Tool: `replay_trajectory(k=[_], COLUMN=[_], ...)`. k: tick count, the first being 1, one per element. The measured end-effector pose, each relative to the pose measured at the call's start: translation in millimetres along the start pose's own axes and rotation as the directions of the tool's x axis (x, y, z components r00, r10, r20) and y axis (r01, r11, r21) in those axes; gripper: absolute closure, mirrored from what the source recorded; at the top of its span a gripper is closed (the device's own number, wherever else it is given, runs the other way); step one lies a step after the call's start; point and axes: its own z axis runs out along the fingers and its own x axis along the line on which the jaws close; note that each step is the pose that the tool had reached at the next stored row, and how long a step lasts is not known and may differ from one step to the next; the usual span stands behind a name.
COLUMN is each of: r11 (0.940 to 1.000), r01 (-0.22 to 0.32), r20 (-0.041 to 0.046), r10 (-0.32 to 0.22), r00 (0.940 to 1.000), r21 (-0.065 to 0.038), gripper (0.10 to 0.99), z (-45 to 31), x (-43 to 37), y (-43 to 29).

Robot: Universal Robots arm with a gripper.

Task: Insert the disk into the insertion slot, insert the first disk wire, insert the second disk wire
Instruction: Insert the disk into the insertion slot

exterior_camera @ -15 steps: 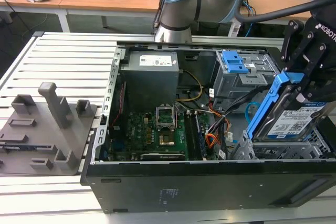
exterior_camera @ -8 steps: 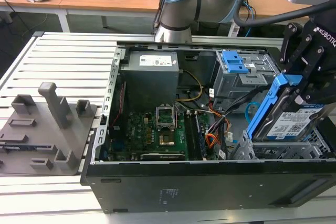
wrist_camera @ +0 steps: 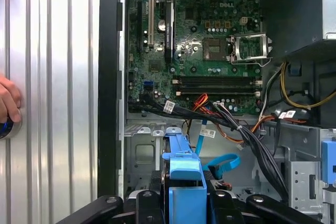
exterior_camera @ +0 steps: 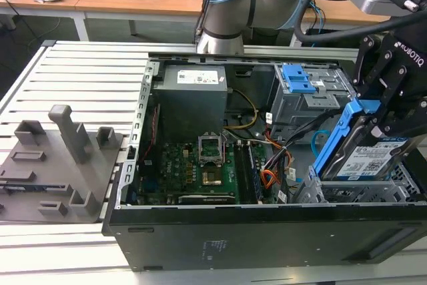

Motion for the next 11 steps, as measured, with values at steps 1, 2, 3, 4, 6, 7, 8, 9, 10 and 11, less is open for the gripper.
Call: replay_trajectory(k=[1,2,3,4,6,7,8,9,10,11], r11=[1.0000,1.0000,1.0000,1.0000,1.0000,1.0000,1.0000,1.0000,1.0000,1.0000], r01=[0.000,0.000,0.000,0.000,0.000,0.000,0.000,0.000,0.000,0.000], r20=[-0.0001,0.0000,0.0000,0.0000,0.0000,-0.0002,-0.0003,-0.0003,-0.0003,-0.0002], r10=[0.000,0.000,0.000,0.000,0.000,0.000,0.000,0.000,0.000,0.000], r00=[1.0000,1.0000,1.0000,1.0000,1.0000,1.0000,1.0000,1.0000,1.0000,1.0000], r21=[0.000,0.000,0.000,0.000,0.000,0.000,0.000,0.000,0.000,0.000], gripper=[0.722,0.722,0.722,0.722,0.722,0.722,0.722,0.722,0.722,0.722], z=[1.5,3.1,4.5,5.5,7.4,8.2,8.2,8.3,8.3,8.3], x=[0.0,0.0,0.0,0.0,0.0,0.0,-0.1,0.0,0.0,0.0], y=[0.0,-0.1,-0.2,-0.2,-0.3,-0.3,-0.3,-0.3,-0.3,-0.3])
